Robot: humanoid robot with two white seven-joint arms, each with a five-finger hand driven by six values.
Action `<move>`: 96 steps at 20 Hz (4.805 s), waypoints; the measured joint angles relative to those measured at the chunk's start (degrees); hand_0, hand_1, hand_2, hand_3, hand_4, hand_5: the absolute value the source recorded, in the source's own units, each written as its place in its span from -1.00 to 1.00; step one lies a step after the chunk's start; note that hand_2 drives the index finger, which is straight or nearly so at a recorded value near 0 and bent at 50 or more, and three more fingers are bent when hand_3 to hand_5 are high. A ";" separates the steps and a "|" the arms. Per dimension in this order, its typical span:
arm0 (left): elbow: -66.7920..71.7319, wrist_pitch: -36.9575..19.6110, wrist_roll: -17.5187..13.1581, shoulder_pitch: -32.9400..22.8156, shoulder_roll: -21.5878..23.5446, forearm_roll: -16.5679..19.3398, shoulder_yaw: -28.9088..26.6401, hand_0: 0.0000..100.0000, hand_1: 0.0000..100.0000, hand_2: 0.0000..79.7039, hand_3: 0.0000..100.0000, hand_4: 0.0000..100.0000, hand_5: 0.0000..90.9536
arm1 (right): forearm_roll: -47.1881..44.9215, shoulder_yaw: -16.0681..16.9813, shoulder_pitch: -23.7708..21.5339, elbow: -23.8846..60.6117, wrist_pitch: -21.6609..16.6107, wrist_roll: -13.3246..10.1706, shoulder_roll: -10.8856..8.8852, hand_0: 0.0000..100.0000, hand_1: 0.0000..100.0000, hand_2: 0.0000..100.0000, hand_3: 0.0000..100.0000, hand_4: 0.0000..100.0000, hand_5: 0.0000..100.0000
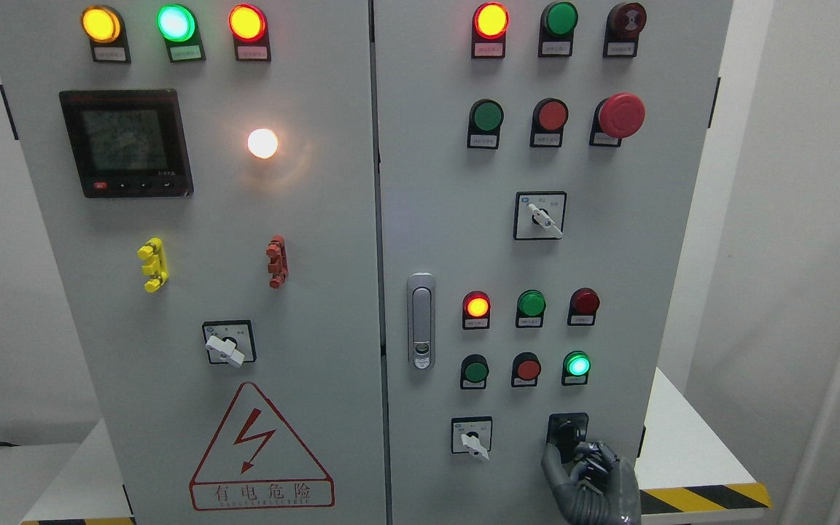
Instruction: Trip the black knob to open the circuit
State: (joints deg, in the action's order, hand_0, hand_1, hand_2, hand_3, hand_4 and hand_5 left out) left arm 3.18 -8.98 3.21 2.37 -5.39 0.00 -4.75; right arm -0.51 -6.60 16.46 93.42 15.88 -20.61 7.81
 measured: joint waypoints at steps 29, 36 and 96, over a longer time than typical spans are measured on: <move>0.01 0.00 0.00 0.00 -0.01 0.00 0.00 -0.76 -0.22 -1.00 -1.00 -1.00 -1.00 | 2.10 0.82 -0.10 -0.59 0.00 1.00 0.02 -0.12 0.63 0.13 0.83 0.69 0.83; 0.01 0.00 0.00 0.00 0.00 0.00 0.00 -0.76 -0.22 -1.00 -1.00 -1.00 -1.00 | 2.60 0.96 -0.10 -0.72 0.01 0.18 0.02 -0.28 0.60 0.10 0.81 0.68 0.83; 0.00 0.00 0.00 0.00 0.01 0.00 0.00 -0.76 -0.22 -1.00 -1.00 -1.00 -1.00 | 4.55 2.45 0.00 -1.93 -1.59 -1.60 0.00 -0.44 0.57 0.01 0.70 0.62 0.80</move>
State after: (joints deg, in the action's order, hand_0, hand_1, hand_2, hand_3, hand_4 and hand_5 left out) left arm 3.19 -8.98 3.21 2.37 -5.39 0.00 -4.75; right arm 4.05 -4.15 16.46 91.49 14.30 -22.21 7.82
